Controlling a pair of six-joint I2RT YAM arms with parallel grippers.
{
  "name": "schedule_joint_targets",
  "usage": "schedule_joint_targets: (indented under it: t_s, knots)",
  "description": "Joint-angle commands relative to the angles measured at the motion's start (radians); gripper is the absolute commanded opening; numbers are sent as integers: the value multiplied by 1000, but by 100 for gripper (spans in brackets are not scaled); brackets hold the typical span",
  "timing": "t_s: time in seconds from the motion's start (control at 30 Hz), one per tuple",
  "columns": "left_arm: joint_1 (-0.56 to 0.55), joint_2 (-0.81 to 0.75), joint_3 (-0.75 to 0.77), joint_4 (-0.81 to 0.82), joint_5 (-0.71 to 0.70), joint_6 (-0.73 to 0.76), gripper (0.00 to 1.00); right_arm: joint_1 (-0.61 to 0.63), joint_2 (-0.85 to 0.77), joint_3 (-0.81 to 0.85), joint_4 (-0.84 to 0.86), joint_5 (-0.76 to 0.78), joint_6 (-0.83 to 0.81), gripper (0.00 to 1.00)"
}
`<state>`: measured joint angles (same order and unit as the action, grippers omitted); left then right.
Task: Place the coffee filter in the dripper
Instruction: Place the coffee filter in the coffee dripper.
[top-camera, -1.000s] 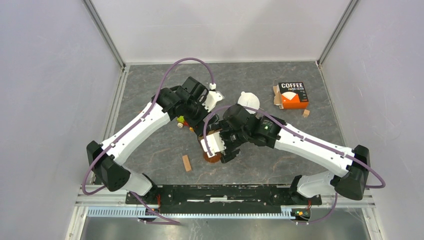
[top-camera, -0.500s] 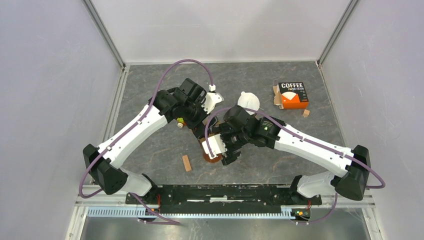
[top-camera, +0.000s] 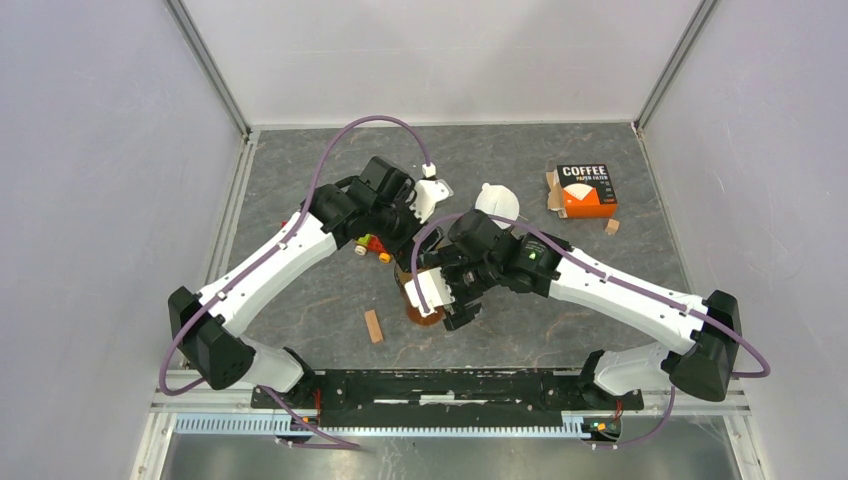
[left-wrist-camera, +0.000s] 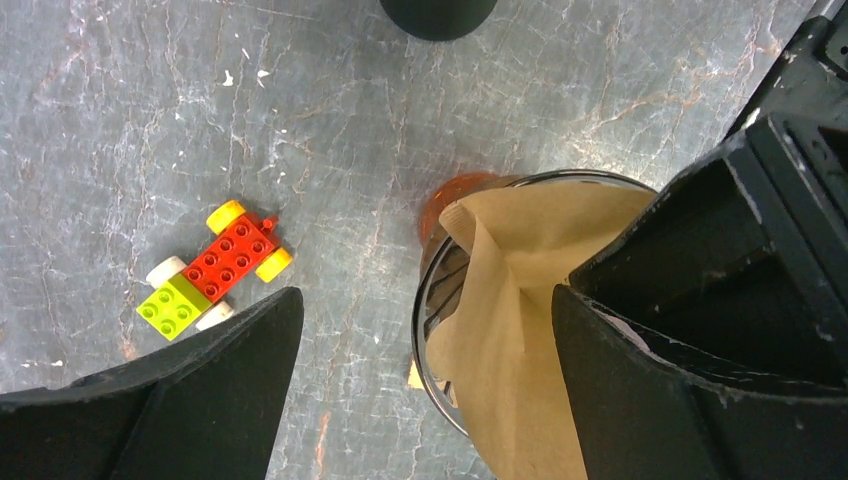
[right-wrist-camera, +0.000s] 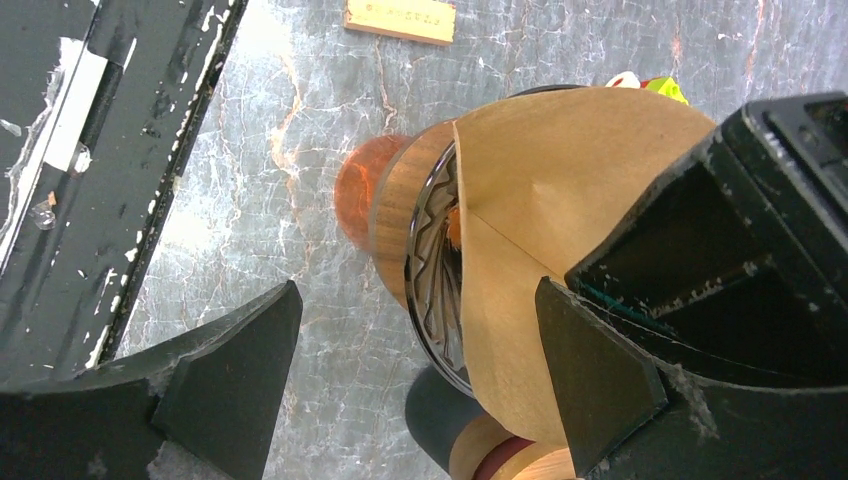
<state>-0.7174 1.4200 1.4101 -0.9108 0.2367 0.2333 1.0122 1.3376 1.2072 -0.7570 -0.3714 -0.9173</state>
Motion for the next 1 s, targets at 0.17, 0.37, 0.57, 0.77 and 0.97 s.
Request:
schedule_joint_targets:
  t_s: [0.17,0.37,0.57,0.77,0.97]
  knots:
    - [1,15,-41,96,6,-46,100,19,0,13,19,-51,-4,94]
    - [1,6,-94,126,-23,-36,100,43,25,-28,39,-32,-7,93]
    - [1,-2,-122,132,-51,-6,100,42,32,-61,26,3,-20,91]
    - [1,-23,-174,165,-70,28,100,42,28,-80,20,35,-29,90]
    - [1,-31,-198,185,-78,42,100,42,50,-80,14,33,-31,90]
